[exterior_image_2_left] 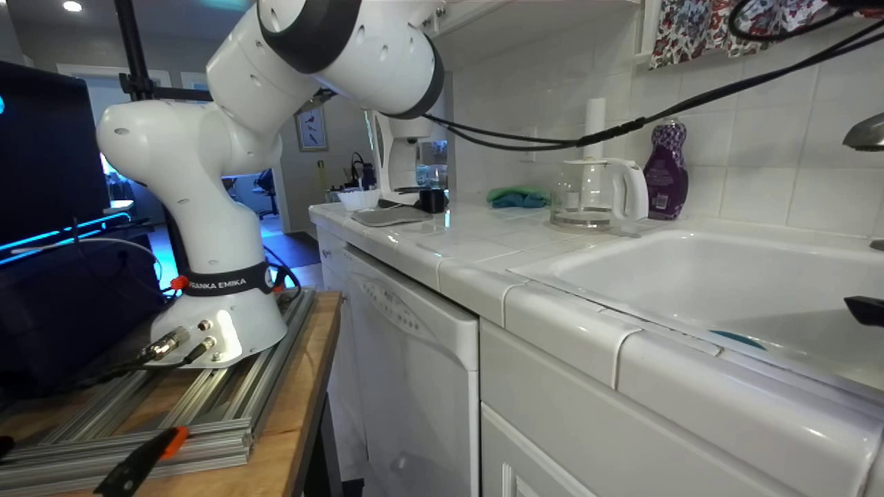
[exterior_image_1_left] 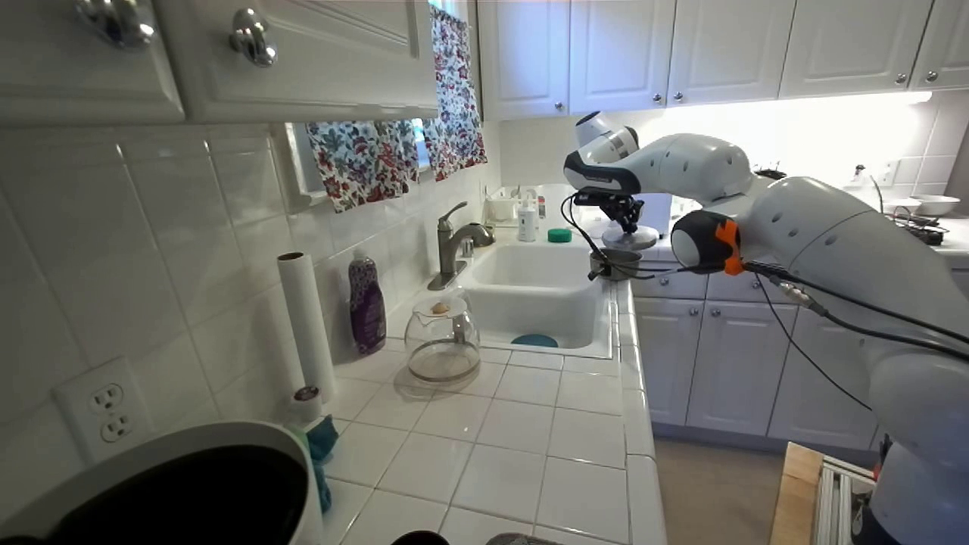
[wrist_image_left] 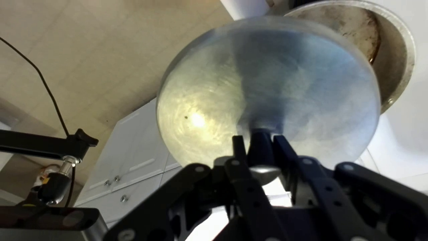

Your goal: Put the lid over the pot

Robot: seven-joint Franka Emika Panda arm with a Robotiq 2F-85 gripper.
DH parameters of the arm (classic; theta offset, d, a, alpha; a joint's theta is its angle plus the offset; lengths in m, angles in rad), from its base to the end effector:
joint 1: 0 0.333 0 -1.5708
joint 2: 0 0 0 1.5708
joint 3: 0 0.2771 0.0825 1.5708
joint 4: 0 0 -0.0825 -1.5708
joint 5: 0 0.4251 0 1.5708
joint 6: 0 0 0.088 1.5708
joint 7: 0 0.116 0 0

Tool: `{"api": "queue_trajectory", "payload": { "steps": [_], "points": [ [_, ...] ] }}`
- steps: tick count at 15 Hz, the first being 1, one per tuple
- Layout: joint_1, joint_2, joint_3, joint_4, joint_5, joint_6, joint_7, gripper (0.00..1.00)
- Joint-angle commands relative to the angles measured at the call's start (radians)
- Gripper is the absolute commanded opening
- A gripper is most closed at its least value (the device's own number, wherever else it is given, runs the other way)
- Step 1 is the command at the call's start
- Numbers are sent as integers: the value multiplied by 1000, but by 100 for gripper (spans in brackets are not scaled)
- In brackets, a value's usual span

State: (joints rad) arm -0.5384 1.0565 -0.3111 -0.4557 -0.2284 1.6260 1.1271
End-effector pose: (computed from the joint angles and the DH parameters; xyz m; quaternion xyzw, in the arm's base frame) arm 0.6137 -0.5135 0.4230 0.5985 -0.7594 0.1179 0.2262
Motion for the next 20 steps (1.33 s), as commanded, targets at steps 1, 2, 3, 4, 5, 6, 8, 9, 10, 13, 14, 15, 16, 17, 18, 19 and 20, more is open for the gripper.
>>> {"api": "queue_trajectory", "payload": {
  "steps": [1,2,3,4,5,6,8,9,10,13,14,15,16,17,18,19,20],
  "points": [
    [-15,5,6,26,51,-13,83,6],
    [-16,3,5,23,54,-13,105,6],
    [-18,-8,9,13,61,-44,108,6],
    [-19,-13,13,10,65,-59,103,6],
    [-9,8,-5,18,35,-32,81,26],
    [-10,7,-4,18,37,-41,84,26],
    [-11,6,-4,17,39,-45,86,26],
    [-11,6,-3,17,39,-45,87,26],
    [-11,6,-3,17,39,-45,87,26],
    [-11,6,-3,17,39,-45,87,26],
    [-11,6,-3,17,40,-45,87,26],
    [-11,6,-3,17,40,-45,87,26],
    [-11,6,-3,17,40,-45,87,6],
    [-12,7,-2,17,43,-44,97,6],
    [-13,8,-2,17,45,-45,101,6],
    [-15,10,-1,19,46,-39,100,6],
    [-15,11,-1,19,46,-40,100,6]
  ]
}}
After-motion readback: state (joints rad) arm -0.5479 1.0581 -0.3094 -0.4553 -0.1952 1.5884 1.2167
